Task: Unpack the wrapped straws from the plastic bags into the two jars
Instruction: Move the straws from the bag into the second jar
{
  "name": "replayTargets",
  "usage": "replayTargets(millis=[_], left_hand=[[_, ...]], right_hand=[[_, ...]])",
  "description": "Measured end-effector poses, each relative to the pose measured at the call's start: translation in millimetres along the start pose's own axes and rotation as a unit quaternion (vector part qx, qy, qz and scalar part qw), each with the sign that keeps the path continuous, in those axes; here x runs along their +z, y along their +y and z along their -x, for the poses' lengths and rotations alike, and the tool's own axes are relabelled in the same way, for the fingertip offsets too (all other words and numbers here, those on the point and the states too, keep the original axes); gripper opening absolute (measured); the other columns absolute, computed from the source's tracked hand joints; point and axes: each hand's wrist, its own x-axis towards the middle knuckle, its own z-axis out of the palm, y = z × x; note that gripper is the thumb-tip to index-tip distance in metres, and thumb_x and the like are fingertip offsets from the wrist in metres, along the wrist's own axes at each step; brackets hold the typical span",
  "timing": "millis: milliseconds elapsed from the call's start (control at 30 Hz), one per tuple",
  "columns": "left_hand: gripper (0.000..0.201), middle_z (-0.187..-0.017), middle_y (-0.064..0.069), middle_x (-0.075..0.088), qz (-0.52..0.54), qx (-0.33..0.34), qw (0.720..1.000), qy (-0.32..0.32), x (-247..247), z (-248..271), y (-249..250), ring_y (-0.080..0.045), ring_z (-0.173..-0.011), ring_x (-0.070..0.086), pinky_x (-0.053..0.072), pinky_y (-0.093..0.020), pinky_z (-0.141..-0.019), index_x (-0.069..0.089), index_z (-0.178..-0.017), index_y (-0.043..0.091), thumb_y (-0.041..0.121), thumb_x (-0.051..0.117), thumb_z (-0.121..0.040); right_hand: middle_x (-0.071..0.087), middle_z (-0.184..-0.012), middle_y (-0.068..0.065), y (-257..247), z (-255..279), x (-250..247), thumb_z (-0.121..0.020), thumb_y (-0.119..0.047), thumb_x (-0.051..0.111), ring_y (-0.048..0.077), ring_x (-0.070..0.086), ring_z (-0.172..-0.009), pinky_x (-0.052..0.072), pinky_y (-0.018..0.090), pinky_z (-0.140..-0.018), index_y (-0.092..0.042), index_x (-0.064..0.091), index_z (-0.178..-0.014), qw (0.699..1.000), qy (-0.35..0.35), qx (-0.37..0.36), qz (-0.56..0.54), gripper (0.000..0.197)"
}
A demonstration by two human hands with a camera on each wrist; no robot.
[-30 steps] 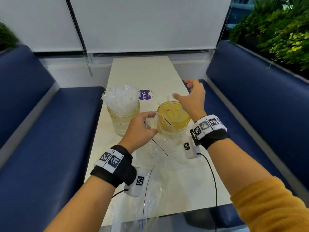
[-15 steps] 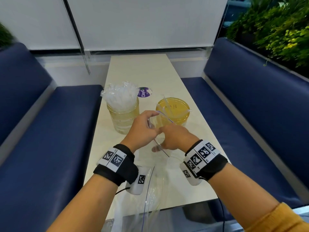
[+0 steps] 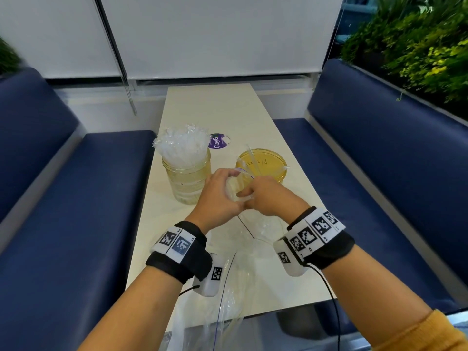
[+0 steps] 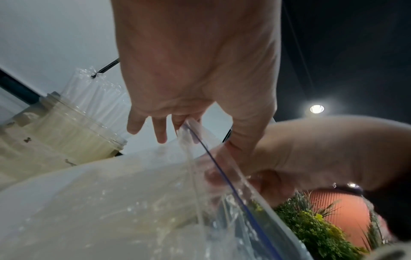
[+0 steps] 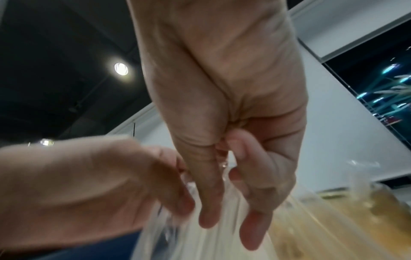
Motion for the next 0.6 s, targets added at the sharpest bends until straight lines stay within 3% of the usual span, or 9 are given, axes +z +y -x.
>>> replayTargets(millis=[100,200,333,400,433,500,567,600], left_hand=[[0.082,-0.142,0.004,0.047,0.013,0.008,1.000,-0.017,6.0,1.7,-3.0,-0.013,-0.133,0.043,0.036,-0.021,-0.103,0.047,-0.137,0.017,0.017,0.090,-0.067],[0.077,-0.135,0.007,0.049,0.012,0.010,1.000,0.001,15.3,2.9,-3.6,-0.007,-0.123,0.047,0.035,-0.012,-0.093,0.050,-0.132,0.017,0.025,0.092,-0.069],[0.033,-0.104,0.000,0.056,-0.029,0.055,0.993,0.101,29.3,-0.7,-4.1,-0.017,-0.094,0.054,0.036,-0.020,-0.075,0.057,-0.109,0.009,0.024,0.076,-0.087],[0.020,-0.102,-0.004,0.059,-0.027,0.057,0.990,0.130,30.8,-3.8,-2.7,-0.021,-0.093,0.056,0.042,-0.029,-0.077,0.059,-0.109,0.007,0.020,0.066,-0.094],[0.021,-0.106,-0.006,0.062,-0.013,0.052,0.990,0.132,31.1,-6.2,-3.8,-0.021,-0.097,0.059,0.047,-0.033,-0.081,0.061,-0.113,0.008,0.021,0.061,-0.097],[0.030,-0.108,-0.006,0.065,0.011,0.048,0.990,0.133,28.2,-8.5,-4.9,-0.021,-0.098,0.064,0.053,-0.040,-0.082,0.061,-0.118,0.012,0.033,0.052,-0.099],[0.035,-0.100,-0.008,0.065,0.038,0.033,0.990,0.134,25.1,-10.2,-5.8,-0.023,-0.089,0.064,0.055,-0.044,-0.074,0.060,-0.109,0.011,0.039,0.047,-0.092],[0.030,-0.097,-0.008,0.064,0.065,0.020,0.989,0.130,24.8,-10.7,-4.7,-0.023,-0.085,0.063,0.054,-0.044,-0.071,0.059,-0.103,0.011,0.036,0.050,-0.089]], right_hand=[[0.054,-0.145,0.004,-4.7,9.3,-20.9,-0.094,-0.028,0.068,0.021,0.050,-0.132,0.043,0.030,-0.101,-0.022,0.065,-0.133,1.000,0.013,-0.005,-0.021,0.040],[0.062,-0.130,0.002,-8.2,18.0,-39.9,-0.092,-0.025,0.070,0.019,0.060,-0.111,0.045,0.026,-0.086,-0.021,0.069,-0.127,0.999,0.041,-0.015,-0.024,0.036],[0.064,-0.115,-0.001,-11.0,22.1,-55.1,-0.087,-0.023,0.074,0.012,0.060,-0.077,0.047,0.024,-0.066,-0.030,0.075,-0.109,0.993,0.086,-0.040,-0.075,0.023],[0.065,-0.107,0.000,-10.7,21.0,-52.1,-0.084,-0.028,0.077,0.008,0.060,-0.056,0.050,0.022,-0.051,-0.032,0.072,-0.108,0.978,0.131,-0.073,-0.147,0.025],[0.067,-0.100,0.000,-9.4,19.7,-48.8,-0.081,-0.034,0.080,0.005,0.059,-0.053,0.053,0.023,-0.050,-0.032,0.069,-0.113,0.967,0.159,-0.094,-0.176,0.034],[0.067,-0.087,-0.006,-5.9,14.0,-37.0,-0.069,-0.051,0.086,0.001,0.058,-0.063,0.053,0.022,-0.061,-0.028,0.060,-0.120,0.947,0.201,-0.116,-0.221,0.061],[0.061,-0.096,-0.008,-4.3,3.0,-17.0,-0.058,-0.061,0.087,0.005,0.058,-0.084,0.050,0.021,-0.074,-0.028,0.056,-0.118,0.933,0.228,-0.119,-0.252,0.076],[0.059,-0.103,-0.008,-4.3,-3.6,-5.7,-0.057,-0.064,0.086,0.008,0.057,-0.095,0.051,0.024,-0.082,-0.028,0.058,-0.116,0.929,0.236,-0.126,-0.254,0.074]])
